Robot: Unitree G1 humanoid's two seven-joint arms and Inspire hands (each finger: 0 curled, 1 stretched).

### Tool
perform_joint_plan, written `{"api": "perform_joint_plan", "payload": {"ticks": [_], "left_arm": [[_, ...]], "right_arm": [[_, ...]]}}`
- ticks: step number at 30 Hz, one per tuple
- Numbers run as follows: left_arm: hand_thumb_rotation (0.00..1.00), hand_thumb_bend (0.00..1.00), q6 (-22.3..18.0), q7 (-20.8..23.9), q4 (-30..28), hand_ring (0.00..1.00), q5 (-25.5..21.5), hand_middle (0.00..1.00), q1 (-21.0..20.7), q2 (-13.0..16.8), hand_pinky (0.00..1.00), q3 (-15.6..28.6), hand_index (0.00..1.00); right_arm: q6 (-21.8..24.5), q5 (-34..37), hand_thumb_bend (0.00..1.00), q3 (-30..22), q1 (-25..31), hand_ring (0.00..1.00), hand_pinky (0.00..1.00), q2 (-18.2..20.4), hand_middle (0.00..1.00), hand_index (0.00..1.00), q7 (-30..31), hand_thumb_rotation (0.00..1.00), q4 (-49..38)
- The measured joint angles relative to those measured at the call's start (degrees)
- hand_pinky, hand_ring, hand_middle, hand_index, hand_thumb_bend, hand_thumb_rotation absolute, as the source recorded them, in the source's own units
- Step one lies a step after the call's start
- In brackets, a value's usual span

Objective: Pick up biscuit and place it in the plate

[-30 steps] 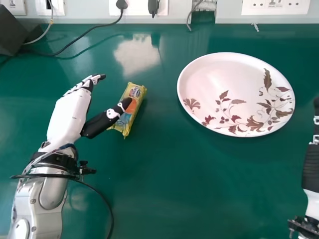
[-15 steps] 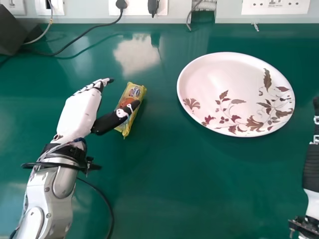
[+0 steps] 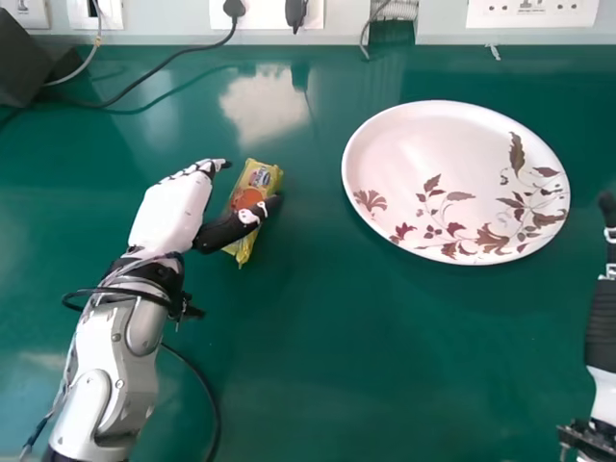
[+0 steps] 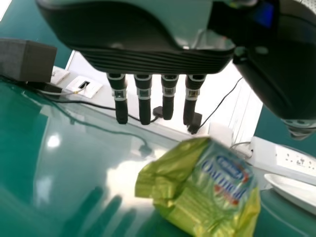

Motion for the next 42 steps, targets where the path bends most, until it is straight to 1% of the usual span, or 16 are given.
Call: {"api": "perform_joint_plan", "payload": {"ticks": [3, 9, 15, 18, 22, 28, 32, 37, 38, 42], "left_arm": [[0.64, 1.0, 1.0, 0.0, 1.2, 0.92, 0.0, 0.97, -0.6, -0.4, 0.86, -0.7, 0.92], [0.64, 1.0, 2.5, -0.4, 2.4, 0.92, 0.3, 0.97, -2.0, -0.6, 0.85, -1.4, 0.92], [0.65, 1.0, 3.3, -0.7, 4.7, 0.94, 0.3, 0.97, -2.4, 0.1, 0.87, -1.9, 0.94], [0.65, 1.0, 3.8, -1.0, 5.5, 0.95, 0.4, 0.98, -2.6, 0.6, 0.9, -2.3, 0.93], [0.64, 1.0, 4.3, -1.0, 5.8, 0.94, 1.0, 0.97, -2.9, 0.9, 0.88, -2.9, 0.93], [0.64, 1.0, 4.4, -1.8, 6.0, 0.94, 1.3, 0.96, -3.2, 1.8, 0.88, -3.0, 0.92], [0.62, 1.0, 4.3, -4.0, 5.1, 0.94, 1.3, 0.97, -3.1, 3.3, 0.88, -3.0, 0.93], [0.62, 1.0, 4.3, -8.2, 3.0, 0.94, 1.5, 0.97, -2.7, 5.2, 0.89, -3.2, 0.92], [0.61, 1.0, 4.4, -9.2, 2.6, 0.94, 1.5, 0.96, -2.7, 5.7, 0.88, -3.2, 0.92], [0.61, 1.0, 4.3, -11.3, 1.7, 0.94, 1.7, 0.96, -2.7, 6.4, 0.88, -3.3, 0.92]], "right_arm": [[0.0, 0.2, 0.98, 0.0, 0.0, 1.0, 0.77, 0.0, 1.0, 0.92, 0.0, 0.19, 0.0], [0.0, 0.3, 0.98, -0.1, 0.1, 1.0, 0.78, 0.0, 1.0, 0.91, 0.3, 0.19, 0.0], [0.0, 0.8, 0.98, -0.2, 0.5, 1.0, 0.79, 0.1, 1.0, 0.9, 0.9, 0.18, 0.0], [-0.1, 1.2, 0.98, -0.3, 0.6, 1.0, 0.79, 0.1, 1.0, 0.89, 1.7, 0.17, 0.2], [-0.1, 1.7, 0.98, -0.4, 0.6, 1.0, 0.8, 0.1, 1.0, 0.89, 2.5, 0.17, 0.5], [-0.1, 1.7, 0.98, -0.7, 0.9, 1.0, 0.79, 0.2, 1.0, 0.88, 2.6, 0.19, 0.6], [-0.1, 1.8, 0.98, -0.7, 0.9, 1.0, 0.8, 0.3, 1.0, 0.88, 2.8, 0.2, 0.6], [-0.1, 2.0, 0.98, -0.7, 0.9, 1.0, 0.8, 0.3, 1.0, 0.88, 3.0, 0.21, 0.7], [-0.1, 2.0, 0.98, -0.7, 0.9, 1.0, 0.8, 0.3, 1.0, 0.88, 3.0, 0.2, 0.8], [-0.1, 2.0, 0.98, -0.7, 0.9, 1.0, 0.77, 0.3, 1.0, 0.87, 3.0, 0.2, 1.0]]}}
